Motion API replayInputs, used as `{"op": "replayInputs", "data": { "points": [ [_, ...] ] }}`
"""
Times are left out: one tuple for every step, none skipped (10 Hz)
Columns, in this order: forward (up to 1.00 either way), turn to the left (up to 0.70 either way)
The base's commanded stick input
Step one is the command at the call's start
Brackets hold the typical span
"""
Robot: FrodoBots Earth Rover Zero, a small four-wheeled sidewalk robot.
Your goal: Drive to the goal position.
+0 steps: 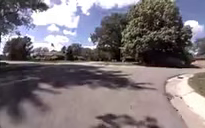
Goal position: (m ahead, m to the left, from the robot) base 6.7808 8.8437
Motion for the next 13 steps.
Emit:
{"op": "replayInputs", "data": {
  "points": [
    [0.7, 0.0],
    [0.7, 0.0],
    [0.7, 0.0],
    [0.54, 0.0],
    [0.0, 0.0],
    [0.0, 0.0],
    [0.0, 0.0],
    [0.0, 0.0],
    [0.0, 0.0],
    [0.0, 0.0],
    [0.0, 0.0],
    [0.0, 0.0],
    [0.0, 0.0]
  ]
}}
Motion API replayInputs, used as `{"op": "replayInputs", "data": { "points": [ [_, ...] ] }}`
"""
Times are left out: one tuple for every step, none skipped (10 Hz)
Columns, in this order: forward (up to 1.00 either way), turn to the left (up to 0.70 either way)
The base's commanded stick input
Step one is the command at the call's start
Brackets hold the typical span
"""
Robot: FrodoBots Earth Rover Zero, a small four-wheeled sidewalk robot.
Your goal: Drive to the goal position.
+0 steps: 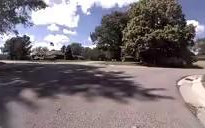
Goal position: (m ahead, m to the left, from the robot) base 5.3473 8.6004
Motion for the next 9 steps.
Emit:
{"op": "replayInputs", "data": {
  "points": [
    [0.03, 0.3],
    [0.62, 0.34],
    [0.7, 0.35],
    [0.7, 0.35],
    [0.7, 0.35],
    [0.7, 0.35],
    [0.7, 0.35],
    [0.7, 0.35],
    [0.7, 0.35]
  ]
}}
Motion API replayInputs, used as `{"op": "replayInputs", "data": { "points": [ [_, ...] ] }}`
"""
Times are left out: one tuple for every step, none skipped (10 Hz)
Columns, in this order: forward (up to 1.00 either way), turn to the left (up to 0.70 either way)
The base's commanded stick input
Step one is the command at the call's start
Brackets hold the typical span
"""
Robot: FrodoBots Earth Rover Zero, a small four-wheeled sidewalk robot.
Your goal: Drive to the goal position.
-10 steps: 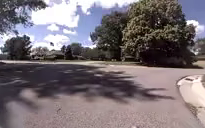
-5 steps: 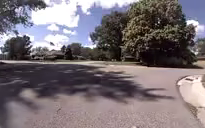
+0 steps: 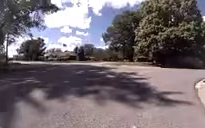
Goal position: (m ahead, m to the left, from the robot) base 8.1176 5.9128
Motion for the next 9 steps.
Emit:
{"op": "replayInputs", "data": {
  "points": [
    [0.7, 0.35],
    [0.7, 0.35],
    [0.7, 0.35],
    [0.7, 0.35],
    [0.7, 0.35],
    [0.7, 0.35],
    [0.7, 0.25],
    [0.7, 0.08],
    [0.7, 0.0]
  ]
}}
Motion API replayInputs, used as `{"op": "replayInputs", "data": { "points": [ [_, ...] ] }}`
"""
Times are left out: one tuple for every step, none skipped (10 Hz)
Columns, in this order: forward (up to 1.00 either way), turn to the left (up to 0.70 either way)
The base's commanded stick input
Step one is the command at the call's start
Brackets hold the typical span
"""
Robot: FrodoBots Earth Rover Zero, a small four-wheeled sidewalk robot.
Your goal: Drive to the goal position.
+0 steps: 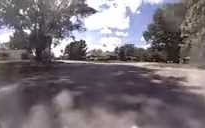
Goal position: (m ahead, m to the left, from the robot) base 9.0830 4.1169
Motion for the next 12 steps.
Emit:
{"op": "replayInputs", "data": {
  "points": [
    [0.7, 0.0],
    [0.7, 0.0],
    [0.7, 0.0],
    [0.7, 0.0],
    [0.32, 0.0],
    [0.0, 0.0],
    [0.0, 0.0],
    [0.0, 0.0],
    [0.0, 0.0],
    [0.0, 0.0],
    [0.0, 0.0],
    [0.0, 0.0]
  ]
}}
